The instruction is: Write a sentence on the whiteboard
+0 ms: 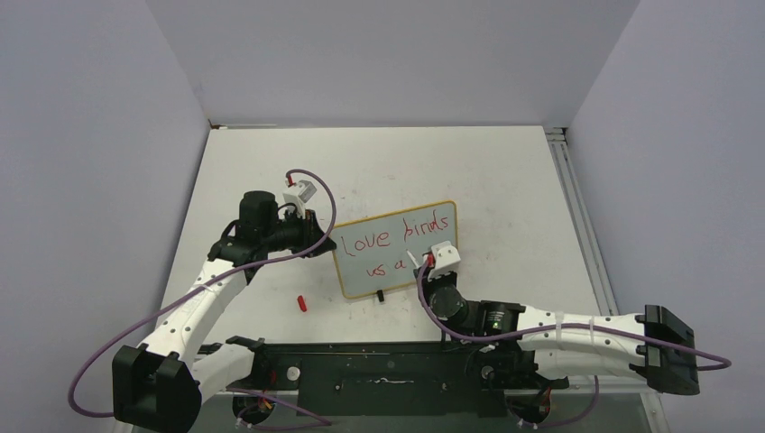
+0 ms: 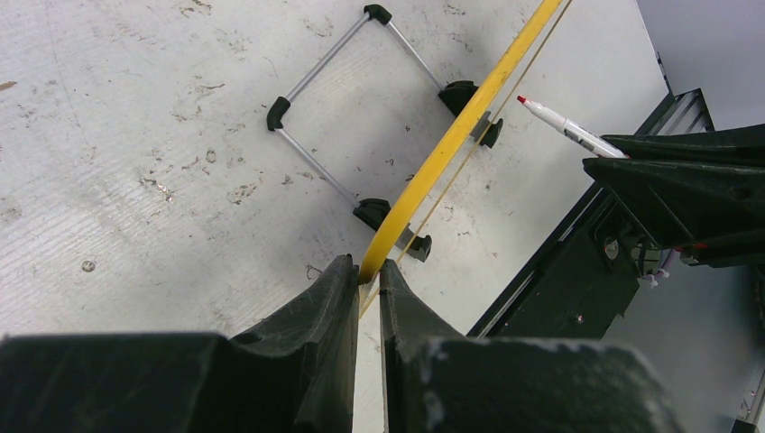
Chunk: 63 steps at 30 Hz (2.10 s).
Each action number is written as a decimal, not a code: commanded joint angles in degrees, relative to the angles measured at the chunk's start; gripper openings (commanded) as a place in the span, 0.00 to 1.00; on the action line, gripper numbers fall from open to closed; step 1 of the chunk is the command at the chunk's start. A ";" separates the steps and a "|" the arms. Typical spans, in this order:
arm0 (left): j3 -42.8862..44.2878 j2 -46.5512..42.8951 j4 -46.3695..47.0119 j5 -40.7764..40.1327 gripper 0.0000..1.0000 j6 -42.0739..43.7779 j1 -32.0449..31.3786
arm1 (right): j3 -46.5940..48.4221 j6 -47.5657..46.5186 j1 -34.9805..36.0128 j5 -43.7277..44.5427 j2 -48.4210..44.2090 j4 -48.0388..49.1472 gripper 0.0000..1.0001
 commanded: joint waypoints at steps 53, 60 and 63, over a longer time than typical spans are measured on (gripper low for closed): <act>1.28 -0.28 0.81 -0.86 0.10 0.14 -0.17 | -0.76 8.06 3.56 3.28 -1.68 -6.34 0.05; 1.28 -0.25 0.81 -0.86 0.10 0.14 -0.13 | -0.02 3.63 1.50 3.18 -2.00 -2.88 0.05; 1.18 -0.17 0.72 -0.95 0.10 0.14 -0.12 | 0.46 1.14 0.33 2.50 -1.92 -0.44 0.05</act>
